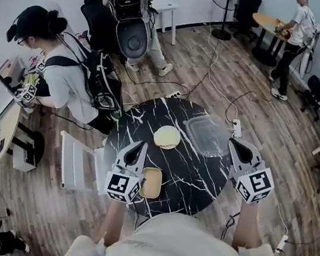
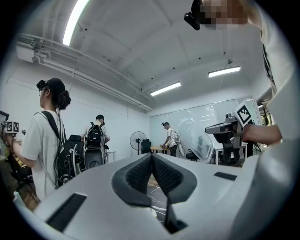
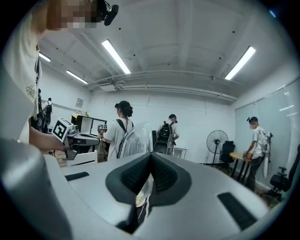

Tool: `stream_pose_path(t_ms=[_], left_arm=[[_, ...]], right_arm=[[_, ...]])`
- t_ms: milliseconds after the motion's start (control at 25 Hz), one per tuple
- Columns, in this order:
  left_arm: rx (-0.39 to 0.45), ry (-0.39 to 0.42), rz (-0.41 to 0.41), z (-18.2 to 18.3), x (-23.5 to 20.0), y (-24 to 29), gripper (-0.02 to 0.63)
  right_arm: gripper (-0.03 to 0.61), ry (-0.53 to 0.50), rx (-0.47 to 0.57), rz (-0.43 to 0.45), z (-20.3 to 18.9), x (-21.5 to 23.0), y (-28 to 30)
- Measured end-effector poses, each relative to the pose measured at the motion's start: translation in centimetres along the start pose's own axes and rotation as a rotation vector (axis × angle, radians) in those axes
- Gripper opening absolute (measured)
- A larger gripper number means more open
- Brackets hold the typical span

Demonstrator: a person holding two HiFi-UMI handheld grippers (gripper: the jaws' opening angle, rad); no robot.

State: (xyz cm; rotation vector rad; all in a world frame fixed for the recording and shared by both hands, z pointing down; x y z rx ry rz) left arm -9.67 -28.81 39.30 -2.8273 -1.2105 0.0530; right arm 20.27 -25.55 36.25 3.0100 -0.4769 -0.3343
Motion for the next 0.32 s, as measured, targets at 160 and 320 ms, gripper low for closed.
stream_pose_path(t_ms=[160,320], left_arm=[[0.005,0.001,-0.005,0.06,0.12,0.08,0.017],[0.006,-0.006,0.003,-0.14,0.30,-0.31,0.017]], right_arm=[[0.006,0.007,-0.007,-0.005,-0.01,0.05,-0.07],[0.006,0.013,-0.016,0.005,-0.49,-0.11,-0.16]])
Point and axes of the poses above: the fingertips, and each gripper's own axes: y forward along the fingers, x to its right, z out of its top, the point moved 3 cm from there along -y, backward along the fingers, and after that the axes turned 10 degrees about -z, right-handed, at the moved point
